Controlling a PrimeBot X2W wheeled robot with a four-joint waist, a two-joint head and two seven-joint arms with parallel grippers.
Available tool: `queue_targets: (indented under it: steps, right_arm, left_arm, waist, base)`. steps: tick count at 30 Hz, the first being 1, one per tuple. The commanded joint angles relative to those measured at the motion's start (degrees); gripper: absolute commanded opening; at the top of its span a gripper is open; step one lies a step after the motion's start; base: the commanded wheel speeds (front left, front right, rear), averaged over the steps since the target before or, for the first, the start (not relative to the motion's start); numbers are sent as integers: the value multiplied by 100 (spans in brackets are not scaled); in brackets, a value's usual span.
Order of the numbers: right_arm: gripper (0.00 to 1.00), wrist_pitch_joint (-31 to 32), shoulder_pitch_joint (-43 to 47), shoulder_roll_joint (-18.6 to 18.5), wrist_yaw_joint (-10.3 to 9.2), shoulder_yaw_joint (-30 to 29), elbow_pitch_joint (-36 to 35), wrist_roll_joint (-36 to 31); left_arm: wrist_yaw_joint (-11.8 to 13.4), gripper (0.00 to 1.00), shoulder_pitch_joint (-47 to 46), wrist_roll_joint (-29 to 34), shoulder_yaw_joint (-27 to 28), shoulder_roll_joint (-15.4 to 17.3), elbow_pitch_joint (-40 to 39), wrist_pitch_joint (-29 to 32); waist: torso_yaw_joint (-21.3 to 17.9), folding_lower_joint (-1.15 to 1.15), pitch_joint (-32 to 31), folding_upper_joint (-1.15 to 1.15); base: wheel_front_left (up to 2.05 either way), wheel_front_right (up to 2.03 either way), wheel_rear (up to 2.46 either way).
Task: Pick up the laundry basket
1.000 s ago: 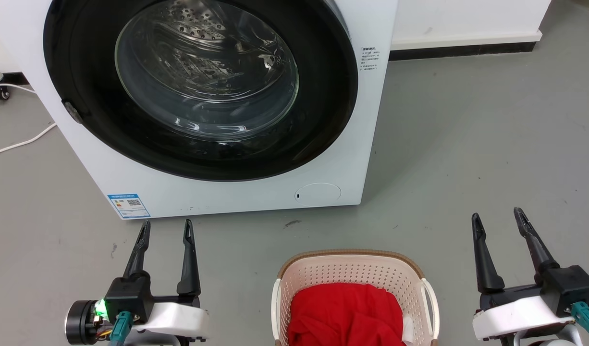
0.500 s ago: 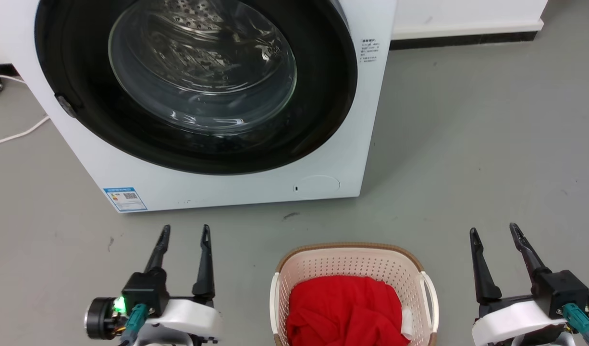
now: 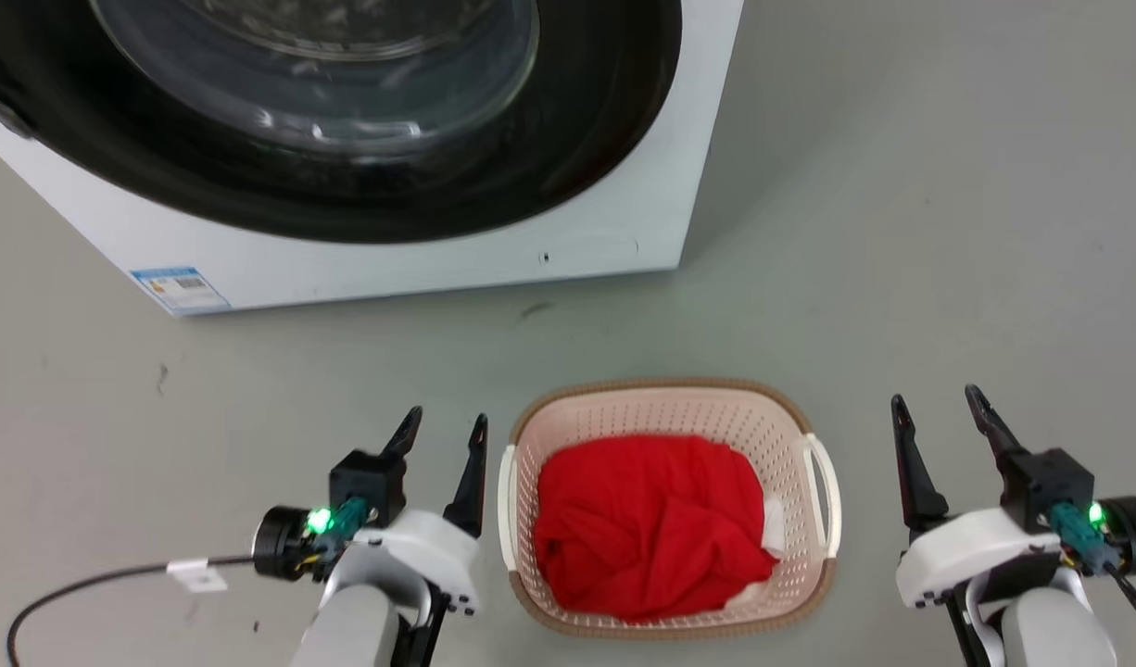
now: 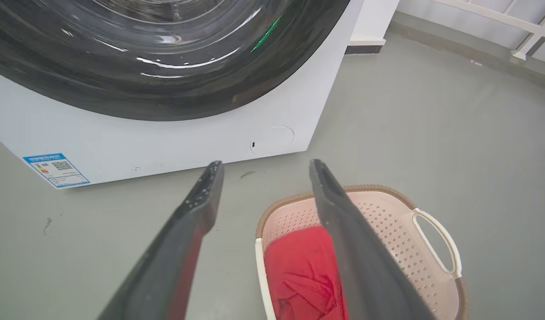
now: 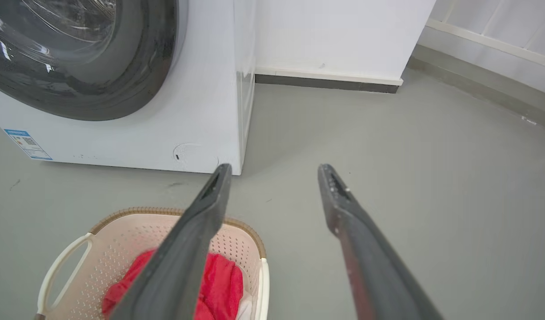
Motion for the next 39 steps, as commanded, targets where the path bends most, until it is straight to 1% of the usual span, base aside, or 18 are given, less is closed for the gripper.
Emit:
queue_targets:
  steps: [1, 6, 14, 17, 21, 29, 36, 39]
  right_arm:
    - [100, -14, -195, -10, -4, -22, 129, -56]
    - [100, -14, -617, -11, -4, -107, 513, -177]
    - [100, -14, -1222, -11, -4, -161, 1110, -398]
    - [100, -15, -1412, -11, -4, -193, 1330, -461]
    - [100, -14, -1648, -11, -4, -307, 1571, -560]
    - [100, -14, -1975, -10, -4, -410, 2039, -714]
    - [100, -14, -2265, -10, -4, -439, 2618, -804]
    - [100, -14, -2347, -11, -4, -424, 2757, -842]
  left_arm:
    - [-36, 100, -212, -52, -76, 11, 206, -16]
    - [-136, 100, -793, -246, -338, 11, 833, -16]
    - [-214, 100, -1564, -480, -757, 11, 1834, -16]
    - [-245, 100, -1825, -665, -899, 10, 2114, -16]
    - [-282, 100, -2097, -765, -1123, 13, 2476, -16]
    - [-295, 100, -2502, -1107, -1448, 10, 2932, -16]
    - [-284, 100, -2729, -1323, -1670, 11, 3119, -16]
    - [-270, 100, -2798, -1364, -1733, 10, 3157, -16]
  waist:
    - [-35, 0, 419, 0]
    - [-26, 0, 947, 0]
    - [4, 0, 1728, 0]
    - [10, 0, 1967, 0]
    - [19, 0, 2242, 0]
    - [28, 0, 2669, 0]
    - [54, 0, 2954, 0]
    - [58, 0, 3037, 0]
  base:
    - [0, 0, 0]
    - [0, 0, 0]
    - [0, 0, 0]
    - [0, 0, 0]
    - [0, 0, 0]
    - [0, 0, 0]
    - [0, 0, 0]
    - [0, 0, 0]
